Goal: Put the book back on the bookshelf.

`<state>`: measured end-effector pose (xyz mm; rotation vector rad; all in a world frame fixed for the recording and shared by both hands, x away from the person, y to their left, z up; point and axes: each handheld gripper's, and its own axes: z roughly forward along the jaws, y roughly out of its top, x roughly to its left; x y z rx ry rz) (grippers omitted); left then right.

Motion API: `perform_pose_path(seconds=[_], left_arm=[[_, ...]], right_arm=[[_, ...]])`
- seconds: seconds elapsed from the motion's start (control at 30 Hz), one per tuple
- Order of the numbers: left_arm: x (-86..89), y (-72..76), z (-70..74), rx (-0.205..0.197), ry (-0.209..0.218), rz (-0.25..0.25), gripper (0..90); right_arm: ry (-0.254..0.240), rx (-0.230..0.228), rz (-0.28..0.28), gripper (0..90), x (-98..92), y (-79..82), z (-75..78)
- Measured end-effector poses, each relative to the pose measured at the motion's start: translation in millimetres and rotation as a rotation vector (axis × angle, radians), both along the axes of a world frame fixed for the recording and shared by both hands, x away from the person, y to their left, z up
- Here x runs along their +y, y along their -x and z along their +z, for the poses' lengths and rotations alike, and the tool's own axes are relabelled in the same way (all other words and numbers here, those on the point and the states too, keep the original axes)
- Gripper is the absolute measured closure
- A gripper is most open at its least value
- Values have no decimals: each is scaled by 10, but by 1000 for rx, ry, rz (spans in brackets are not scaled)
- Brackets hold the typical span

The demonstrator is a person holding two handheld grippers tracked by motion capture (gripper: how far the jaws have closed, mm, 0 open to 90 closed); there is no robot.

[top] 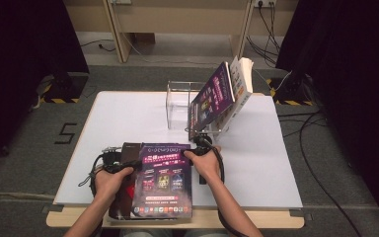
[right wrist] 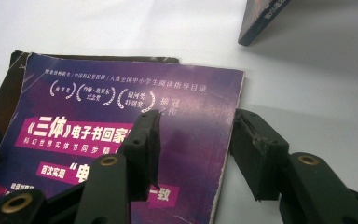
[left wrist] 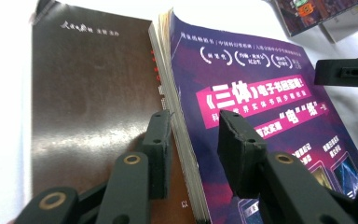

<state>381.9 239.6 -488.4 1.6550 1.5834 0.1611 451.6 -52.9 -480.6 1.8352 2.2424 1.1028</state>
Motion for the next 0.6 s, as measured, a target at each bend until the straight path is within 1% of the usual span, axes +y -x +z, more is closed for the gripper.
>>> perform_pose_path(seconds=[0.07,0.1,0.17,0.3,0.37,0.43,0.47,0.53,0.6], left_arm=[[-17,-21,-20,7,20,0,639],[-24,-30,-20,9,22,0,639],[-36,-44,-9,10,11,-4,636],[-36,-49,-3,22,10,5,655],[-24,-38,0,37,38,14,653],[-6,-27,24,39,77,23,630],[6,-26,41,41,90,25,624],[10,-25,64,40,97,19,619],[1,-25,60,39,96,19,610]], right_arm=[[-2,3,-1,519,0,-1,0],[-4,5,-2,519,-1,-2,-1],[-5,3,-3,519,-3,0,-3],[0,1,-3,514,6,3,-1],[3,-7,1,514,5,6,-7],[3,-9,-2,514,8,11,-8],[4,-9,-2,513,8,10,-8],[8,-8,2,510,11,6,-4],[12,-4,1,508,14,6,-1]])
